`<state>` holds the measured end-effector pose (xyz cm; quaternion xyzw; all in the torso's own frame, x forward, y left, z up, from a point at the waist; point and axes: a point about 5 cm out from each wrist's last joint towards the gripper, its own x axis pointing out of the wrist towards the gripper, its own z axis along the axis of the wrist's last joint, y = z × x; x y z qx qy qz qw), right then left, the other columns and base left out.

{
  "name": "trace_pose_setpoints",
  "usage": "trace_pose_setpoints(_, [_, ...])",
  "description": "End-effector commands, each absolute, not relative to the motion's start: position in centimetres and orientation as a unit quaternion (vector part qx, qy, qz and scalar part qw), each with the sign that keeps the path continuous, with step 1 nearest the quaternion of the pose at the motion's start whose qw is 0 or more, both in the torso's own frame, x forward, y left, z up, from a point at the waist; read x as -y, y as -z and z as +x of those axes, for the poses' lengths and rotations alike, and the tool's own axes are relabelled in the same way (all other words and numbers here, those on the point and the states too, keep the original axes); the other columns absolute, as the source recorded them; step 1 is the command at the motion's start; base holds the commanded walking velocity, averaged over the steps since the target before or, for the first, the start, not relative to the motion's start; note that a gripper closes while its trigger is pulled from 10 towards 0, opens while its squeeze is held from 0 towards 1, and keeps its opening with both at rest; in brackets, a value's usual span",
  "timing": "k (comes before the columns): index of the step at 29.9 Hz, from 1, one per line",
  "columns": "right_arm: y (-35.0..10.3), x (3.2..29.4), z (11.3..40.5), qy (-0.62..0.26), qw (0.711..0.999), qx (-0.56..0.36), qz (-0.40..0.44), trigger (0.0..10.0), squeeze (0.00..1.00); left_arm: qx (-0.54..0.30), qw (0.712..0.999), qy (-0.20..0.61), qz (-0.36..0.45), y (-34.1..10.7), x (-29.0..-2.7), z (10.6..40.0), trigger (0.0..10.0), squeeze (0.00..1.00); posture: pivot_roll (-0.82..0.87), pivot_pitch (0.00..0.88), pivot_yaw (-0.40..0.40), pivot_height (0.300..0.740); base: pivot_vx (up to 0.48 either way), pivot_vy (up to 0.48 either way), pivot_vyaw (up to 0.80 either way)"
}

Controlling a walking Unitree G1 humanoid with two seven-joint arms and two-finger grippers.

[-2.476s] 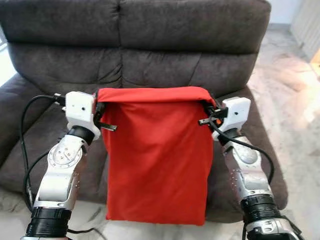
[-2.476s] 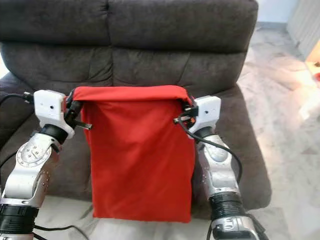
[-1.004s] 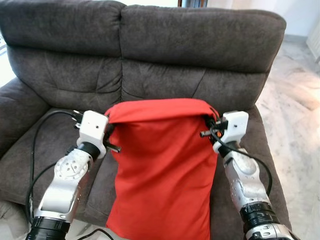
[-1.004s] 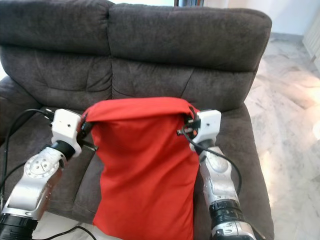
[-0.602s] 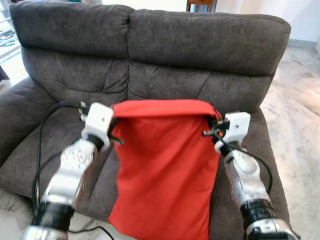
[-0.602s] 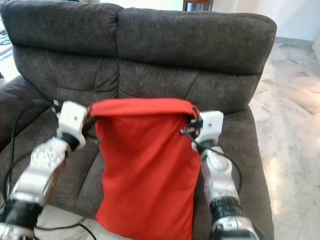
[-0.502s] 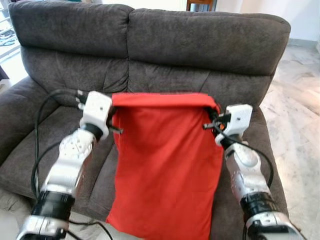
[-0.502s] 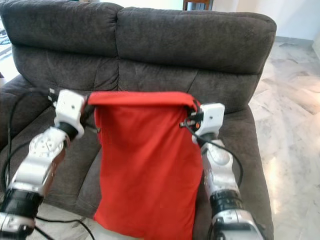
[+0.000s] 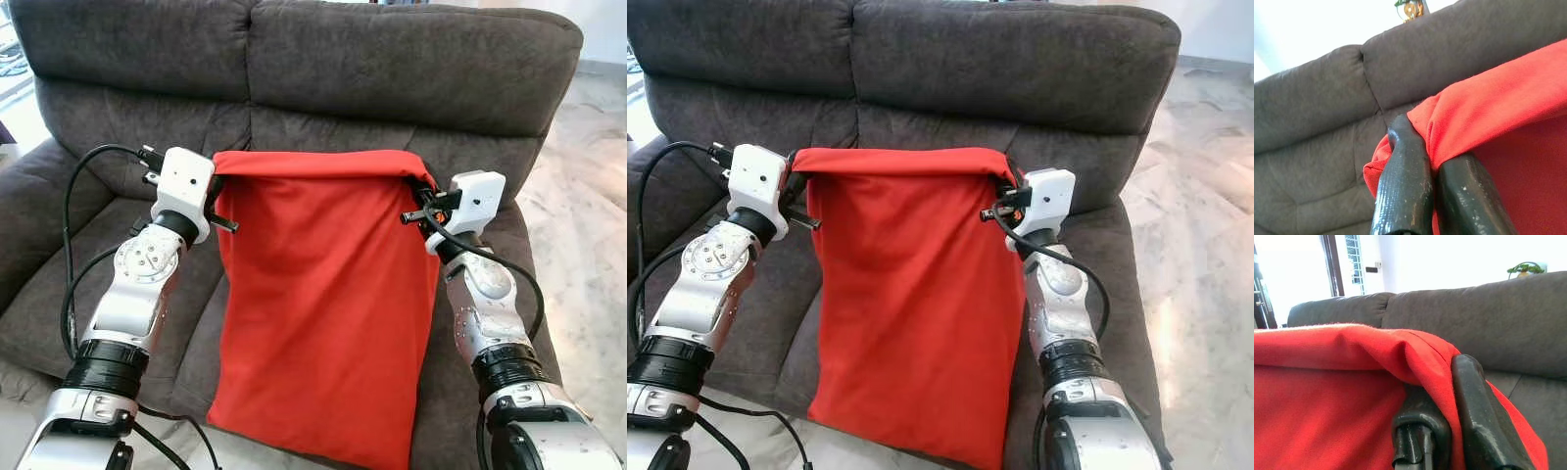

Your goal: Move the pillow to the sofa from floor

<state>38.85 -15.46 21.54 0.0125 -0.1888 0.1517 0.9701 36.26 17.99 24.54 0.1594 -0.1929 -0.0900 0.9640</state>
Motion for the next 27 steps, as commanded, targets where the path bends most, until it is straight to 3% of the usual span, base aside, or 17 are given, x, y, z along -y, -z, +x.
trace_pose_setpoints(1, [-27.4,19.8,38.5,-0.062,0.946,0.315,0.052,10.0,0.0,0.233,0.959,0.02,0.159,-27.2,-21.0,36.0,10.0,0.0,0.08,0.143,0.056,0.74,0.0,0.0,0.0])
trace_pose_setpoints(9, [-28.9,19.9,38.5,-0.063,0.938,0.339,0.035,10.0,0.0,0.272,0.947,0.013,0.168,-29.8,-20.6,36.2,10.0,0.0,0.09,0.141,0.061,0.74,0.0,0.0,0.0])
trace_pose_setpoints(13, [-28.4,19.7,38.7,-0.07,0.941,0.328,0.041,10.0,0.0,0.254,0.953,0.023,0.166,-28.7,-20.6,36.3,10.0,0.0,0.08,0.139,0.062,0.74,0.0,0.0,0.0])
trace_pose_setpoints(27, [-17.9,18.5,38.3,-0.079,0.987,0.139,0.024,10.0,0.0,0.14,0.976,0.047,0.159,-20.8,-21.0,34.7,10.0,0.0,0.08,0.153,0.055,0.74,0.0,0.0,0.0])
